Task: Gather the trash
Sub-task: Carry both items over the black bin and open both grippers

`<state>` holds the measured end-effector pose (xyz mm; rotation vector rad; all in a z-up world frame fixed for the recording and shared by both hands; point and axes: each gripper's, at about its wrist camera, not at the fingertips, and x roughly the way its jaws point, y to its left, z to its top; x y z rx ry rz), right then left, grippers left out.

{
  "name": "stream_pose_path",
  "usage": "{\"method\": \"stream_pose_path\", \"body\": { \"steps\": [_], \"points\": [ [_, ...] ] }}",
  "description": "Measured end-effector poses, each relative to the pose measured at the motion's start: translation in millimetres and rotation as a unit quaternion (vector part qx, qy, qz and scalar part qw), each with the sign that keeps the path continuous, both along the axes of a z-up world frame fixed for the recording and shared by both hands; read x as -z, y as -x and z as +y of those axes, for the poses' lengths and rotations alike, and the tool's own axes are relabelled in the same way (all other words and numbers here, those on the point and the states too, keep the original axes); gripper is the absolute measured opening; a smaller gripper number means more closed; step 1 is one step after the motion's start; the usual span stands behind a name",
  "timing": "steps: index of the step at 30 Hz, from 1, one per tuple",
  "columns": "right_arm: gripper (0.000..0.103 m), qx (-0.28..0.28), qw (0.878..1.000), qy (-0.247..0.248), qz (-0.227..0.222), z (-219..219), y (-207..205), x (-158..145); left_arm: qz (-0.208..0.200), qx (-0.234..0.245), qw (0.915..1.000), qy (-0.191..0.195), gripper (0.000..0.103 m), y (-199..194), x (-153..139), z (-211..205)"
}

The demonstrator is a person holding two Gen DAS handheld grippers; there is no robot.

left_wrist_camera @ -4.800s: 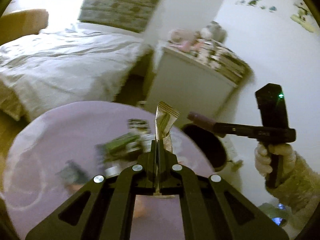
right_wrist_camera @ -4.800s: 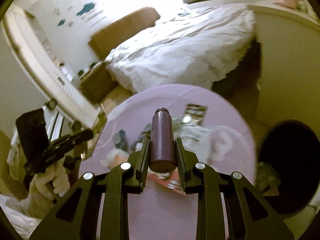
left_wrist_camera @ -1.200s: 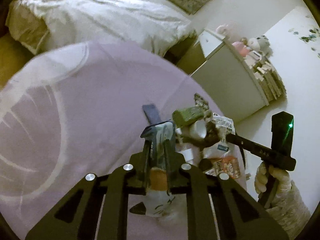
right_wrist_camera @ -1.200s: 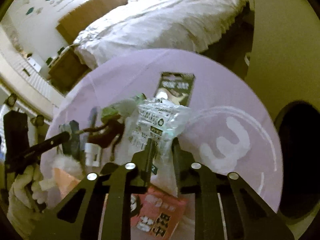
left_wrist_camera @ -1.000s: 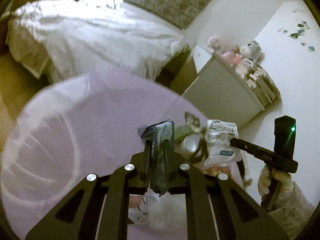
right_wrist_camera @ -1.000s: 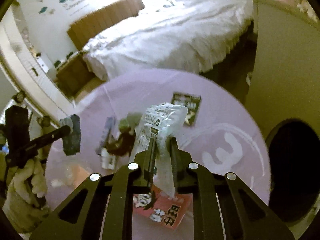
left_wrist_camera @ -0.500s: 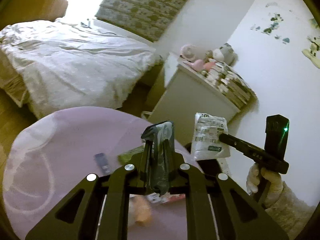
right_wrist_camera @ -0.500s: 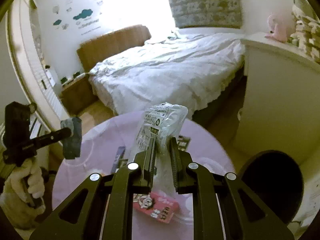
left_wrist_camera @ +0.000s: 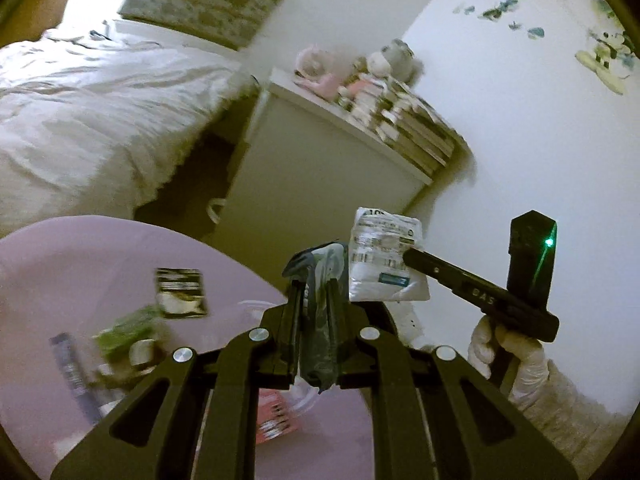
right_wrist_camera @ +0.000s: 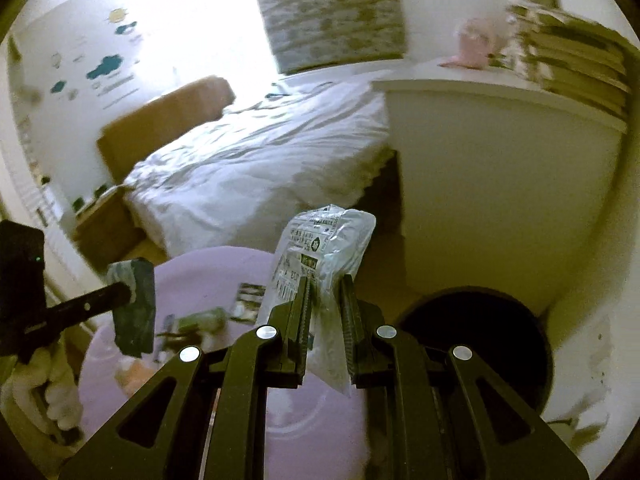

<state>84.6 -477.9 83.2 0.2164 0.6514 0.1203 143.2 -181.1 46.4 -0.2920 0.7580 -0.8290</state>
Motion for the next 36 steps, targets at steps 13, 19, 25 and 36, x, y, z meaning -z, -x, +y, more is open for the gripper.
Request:
{"method": "stream_pose_path", "body": {
  "steps": [13,19,25,36],
  "points": [
    [0.016,0.084,0.995,-0.008,0.050,-78.8,-7.6,56.8,0.039,0.072,0.9965,-0.017,0.013,-26.8,36.3,-102.4],
    [0.016,0.121,0.989,-0.014,0.079,-113.1,-14.1,87.2,0.060,0.096,0.9930,-0.033,0.013,-36.7,62.1,-143.7],
    [0.016,0.142,0.985,-0.020,0.099,-129.4,-19.8,109.8,0.075,0.113,0.9895,-0.050,0.013,-44.2,84.6,-174.5],
    [0.016,0.156,0.980,-0.028,0.118,-139.3,-29.3,130.7,0.088,0.126,0.9859,-0.066,0.015,-57.8,86.5,-205.3]
  ]
}}
